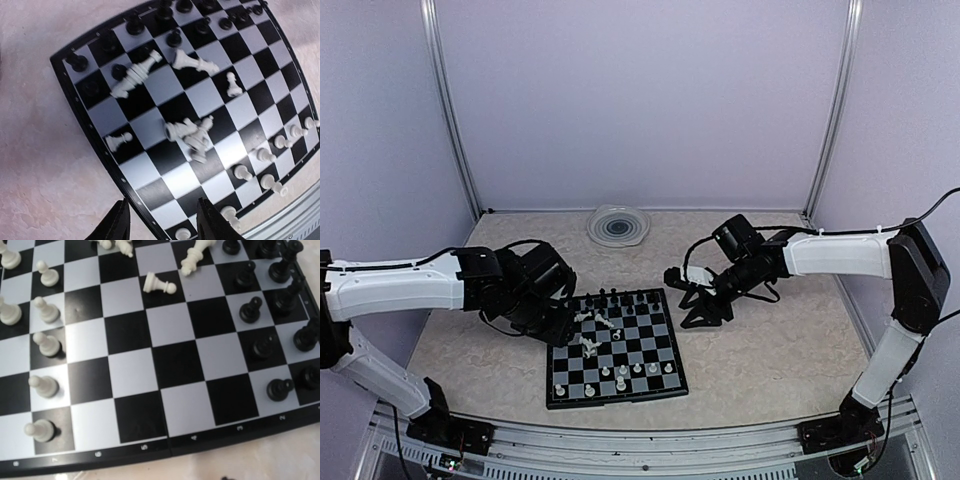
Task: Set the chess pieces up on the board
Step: Place the pawn on the chessboard.
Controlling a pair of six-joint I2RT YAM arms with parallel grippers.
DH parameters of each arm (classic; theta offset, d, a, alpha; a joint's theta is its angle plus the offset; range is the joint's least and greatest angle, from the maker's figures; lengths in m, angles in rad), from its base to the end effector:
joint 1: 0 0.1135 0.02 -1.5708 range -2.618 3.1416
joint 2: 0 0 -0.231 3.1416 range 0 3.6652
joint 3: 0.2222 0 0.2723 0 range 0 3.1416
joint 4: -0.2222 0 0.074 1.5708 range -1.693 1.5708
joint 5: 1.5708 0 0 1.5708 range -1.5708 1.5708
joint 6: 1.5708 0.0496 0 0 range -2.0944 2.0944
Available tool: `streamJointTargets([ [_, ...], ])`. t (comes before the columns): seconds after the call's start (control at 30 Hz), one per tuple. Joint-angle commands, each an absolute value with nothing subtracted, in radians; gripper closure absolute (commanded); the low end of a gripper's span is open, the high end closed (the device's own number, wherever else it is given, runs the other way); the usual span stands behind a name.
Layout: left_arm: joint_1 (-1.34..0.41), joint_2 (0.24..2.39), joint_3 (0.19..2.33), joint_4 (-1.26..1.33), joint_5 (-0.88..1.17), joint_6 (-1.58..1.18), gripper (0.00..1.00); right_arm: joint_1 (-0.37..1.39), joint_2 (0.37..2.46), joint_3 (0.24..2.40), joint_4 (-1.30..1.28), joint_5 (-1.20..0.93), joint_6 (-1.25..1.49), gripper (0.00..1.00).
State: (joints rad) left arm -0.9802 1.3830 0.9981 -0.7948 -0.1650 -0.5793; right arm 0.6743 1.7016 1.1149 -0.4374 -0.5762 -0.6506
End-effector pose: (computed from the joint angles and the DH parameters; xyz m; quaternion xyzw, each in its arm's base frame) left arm 0.1696 -0.2384 0.1827 0.1790 0.9612 -0.0787 0.1945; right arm 0.2680 0.2488 0.1467 -0.6283 0.6808 0.2766 0.2556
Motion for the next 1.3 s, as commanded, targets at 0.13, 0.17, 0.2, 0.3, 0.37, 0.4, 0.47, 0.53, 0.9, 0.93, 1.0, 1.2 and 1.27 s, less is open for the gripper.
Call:
streamJointTargets([
  [0.13, -0.812, 1.461, 0.993, -0.632, -0.174, -0.348, 0.58, 0.684, 1.689, 1.129, -0.451, -0.58, -0.66, 0.48],
  [0.17, -0.8, 1.476, 0.993, -0.612, -0.17, -0.33, 0.58, 0.685, 1.689, 1.129, -0.452, -0.578, -0.66, 0.48],
  [0.2, -0.795, 1.487, 0.992, -0.594, -0.166, -0.314, 0.58, 0.685, 1.689, 1.129, -0.452, -0.577, -0.66, 0.48],
  [0.3, -0.783, 1.53, 0.989, -0.558, -0.156, -0.282, 0.6, 0.685, 1.69, 1.127, -0.452, -0.577, -0.662, 0.48],
  [0.37, -0.776, 1.555, 0.987, -0.563, -0.157, -0.278, 0.62, 0.685, 1.691, 1.127, -0.453, -0.577, -0.662, 0.48],
  [0.4, -0.776, 1.565, 0.985, -0.571, -0.161, -0.285, 0.62, 0.685, 1.692, 1.126, -0.454, -0.577, -0.663, 0.48],
  [0.47, -0.776, 1.576, 0.976, -0.591, -0.18, -0.308, 0.61, 0.685, 1.694, 1.126, -0.452, -0.577, -0.663, 0.48],
  [0.53, -0.772, 1.574, 0.963, -0.611, -0.196, -0.34, 0.6, 0.684, 1.696, 1.127, -0.455, -0.574, -0.665, 0.48],
  [0.9, -0.744, 1.554, 0.912, -0.595, -0.138, -0.358, 0.54, 0.685, 1.718, 1.133, -0.464, -0.583, -0.67, 0.48],
  [0.93, -0.744, 1.559, 0.915, -0.595, -0.134, -0.349, 0.54, 0.685, 1.717, 1.134, -0.465, -0.583, -0.671, 0.48],
  [1.0, -0.743, 1.567, 0.919, -0.596, -0.124, -0.333, 0.54, 0.685, 1.715, 1.132, -0.466, -0.581, -0.671, 0.48],
  [1.2, -0.719, 1.584, 0.919, -0.598, -0.093, -0.331, 0.6, 0.685, 1.711, 1.132, -0.464, -0.577, -0.67, 0.48],
  [1.27, -0.713, 1.585, 0.917, -0.598, -0.079, -0.338, 0.63, 0.686, 1.712, 1.132, -0.466, -0.577, -0.671, 0.48],
])
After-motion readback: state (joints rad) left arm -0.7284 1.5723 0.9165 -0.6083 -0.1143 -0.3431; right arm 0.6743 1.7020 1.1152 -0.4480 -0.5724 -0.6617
